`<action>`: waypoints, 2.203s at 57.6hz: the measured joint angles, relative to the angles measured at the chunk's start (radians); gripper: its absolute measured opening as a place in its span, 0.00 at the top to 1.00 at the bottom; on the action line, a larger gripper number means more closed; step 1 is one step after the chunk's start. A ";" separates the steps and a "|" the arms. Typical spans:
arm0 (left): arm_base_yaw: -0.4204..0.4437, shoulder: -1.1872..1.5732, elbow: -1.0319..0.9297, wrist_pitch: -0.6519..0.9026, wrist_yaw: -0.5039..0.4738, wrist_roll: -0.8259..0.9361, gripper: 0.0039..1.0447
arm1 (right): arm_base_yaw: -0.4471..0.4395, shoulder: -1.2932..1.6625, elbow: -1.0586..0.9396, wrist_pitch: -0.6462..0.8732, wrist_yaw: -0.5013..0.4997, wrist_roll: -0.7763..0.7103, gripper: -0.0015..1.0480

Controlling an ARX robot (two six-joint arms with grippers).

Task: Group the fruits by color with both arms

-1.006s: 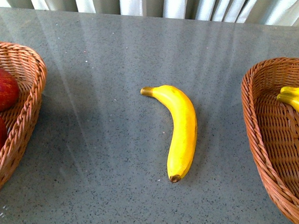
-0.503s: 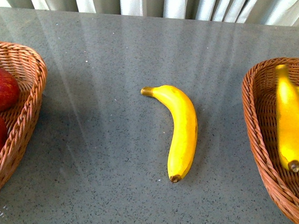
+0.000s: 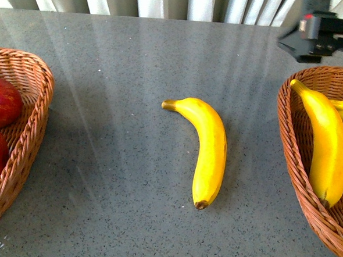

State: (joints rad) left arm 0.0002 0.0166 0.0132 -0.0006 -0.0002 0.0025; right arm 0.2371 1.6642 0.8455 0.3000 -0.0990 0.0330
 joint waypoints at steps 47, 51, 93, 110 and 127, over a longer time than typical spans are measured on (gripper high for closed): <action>0.000 0.000 0.000 0.000 0.000 0.000 0.09 | 0.188 0.372 0.237 -0.188 -0.022 -0.155 0.09; 0.000 0.000 0.000 0.000 0.000 0.000 0.09 | 0.192 0.386 0.251 -0.195 -0.021 -0.158 0.09; 0.000 0.000 0.000 0.000 0.000 0.000 0.09 | 0.216 0.481 0.314 -0.238 -0.005 -0.186 0.13; 0.000 0.000 0.000 0.000 0.000 0.000 0.09 | 0.217 0.483 0.315 -0.238 -0.002 -0.188 0.50; 0.000 0.000 0.000 0.000 0.000 0.000 0.09 | 0.216 0.483 0.315 -0.235 -0.020 -0.178 0.65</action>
State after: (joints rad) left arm 0.0002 0.0166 0.0132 -0.0006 -0.0006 0.0025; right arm 0.4530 2.1475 1.1603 0.0654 -0.1192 -0.1448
